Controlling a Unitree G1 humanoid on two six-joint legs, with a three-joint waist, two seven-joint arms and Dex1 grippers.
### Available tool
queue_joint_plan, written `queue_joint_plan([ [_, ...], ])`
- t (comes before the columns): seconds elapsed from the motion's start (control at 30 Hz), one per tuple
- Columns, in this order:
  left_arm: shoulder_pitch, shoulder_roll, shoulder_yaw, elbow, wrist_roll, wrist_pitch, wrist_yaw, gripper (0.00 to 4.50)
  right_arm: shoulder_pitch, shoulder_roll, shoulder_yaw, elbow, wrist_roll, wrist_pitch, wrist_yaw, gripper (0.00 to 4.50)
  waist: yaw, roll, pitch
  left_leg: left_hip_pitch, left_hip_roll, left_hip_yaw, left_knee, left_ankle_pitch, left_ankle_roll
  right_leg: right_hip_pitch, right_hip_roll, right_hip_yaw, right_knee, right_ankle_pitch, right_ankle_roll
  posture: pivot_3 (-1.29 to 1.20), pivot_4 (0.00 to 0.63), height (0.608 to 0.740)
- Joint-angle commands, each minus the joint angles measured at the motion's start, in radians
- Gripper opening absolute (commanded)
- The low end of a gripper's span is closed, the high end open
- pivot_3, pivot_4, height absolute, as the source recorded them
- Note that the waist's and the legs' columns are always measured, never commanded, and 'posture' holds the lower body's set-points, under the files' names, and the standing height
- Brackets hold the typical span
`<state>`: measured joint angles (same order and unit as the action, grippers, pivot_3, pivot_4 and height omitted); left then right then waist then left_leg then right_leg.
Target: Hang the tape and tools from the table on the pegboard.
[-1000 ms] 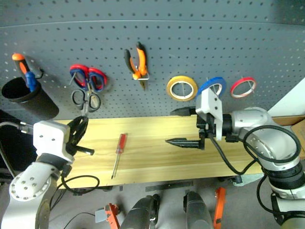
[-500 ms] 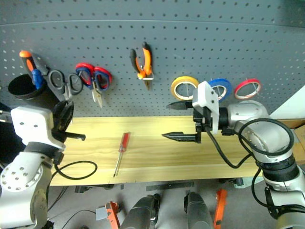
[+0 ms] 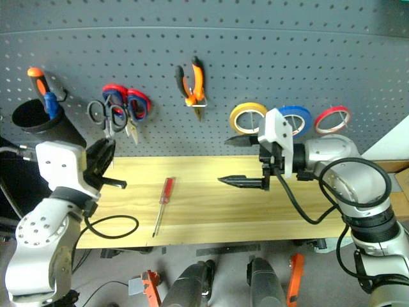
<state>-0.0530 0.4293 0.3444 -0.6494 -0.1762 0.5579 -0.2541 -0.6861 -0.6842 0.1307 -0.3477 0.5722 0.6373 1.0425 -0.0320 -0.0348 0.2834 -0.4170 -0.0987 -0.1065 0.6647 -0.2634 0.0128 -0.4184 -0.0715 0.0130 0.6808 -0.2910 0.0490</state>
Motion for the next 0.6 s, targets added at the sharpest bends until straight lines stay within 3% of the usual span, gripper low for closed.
queue_joint_plan([
  [0.03, -0.019, 0.014, -0.003, 0.009, 0.009, -0.04, 0.0, 0.1, -0.009, 0.001, -0.019, -0.032, 0.008, -0.011, 0.003, 4.5, 0.0, 0.0, 0.0, 0.0, 0.0, 0.0, 0.0, 0.0, 0.0, 0.0, 0.0, 0.0, 0.0, 0.0, 0.0, -0.08, 0.242, 0.74],
  [0.33, -0.101, -0.005, -0.02, 0.147, 0.006, -0.004, 0.043, 0.1, -0.012, 0.014, -0.012, -0.039, 0.001, -0.008, -0.008, 4.5, -0.001, 0.0, 0.0, 0.0, 0.0, 0.0, 0.0, 0.0, 0.0, 0.0, 0.0, 0.0, 0.001, 0.001, 0.0, -0.09, 0.256, 0.74],
  [0.6, -0.044, 0.009, -0.064, 0.177, 0.028, 0.006, 0.024, 2.74, 0.007, 0.007, -0.021, -0.07, 0.022, 0.03, -0.025, 4.5, -0.009, 0.0, 0.0, 0.0, 0.001, 0.001, 0.0, 0.0, 0.0, -0.001, 0.0, 0.0, 0.001, 0.001, 0.0, -0.1, 0.268, 0.74],
])
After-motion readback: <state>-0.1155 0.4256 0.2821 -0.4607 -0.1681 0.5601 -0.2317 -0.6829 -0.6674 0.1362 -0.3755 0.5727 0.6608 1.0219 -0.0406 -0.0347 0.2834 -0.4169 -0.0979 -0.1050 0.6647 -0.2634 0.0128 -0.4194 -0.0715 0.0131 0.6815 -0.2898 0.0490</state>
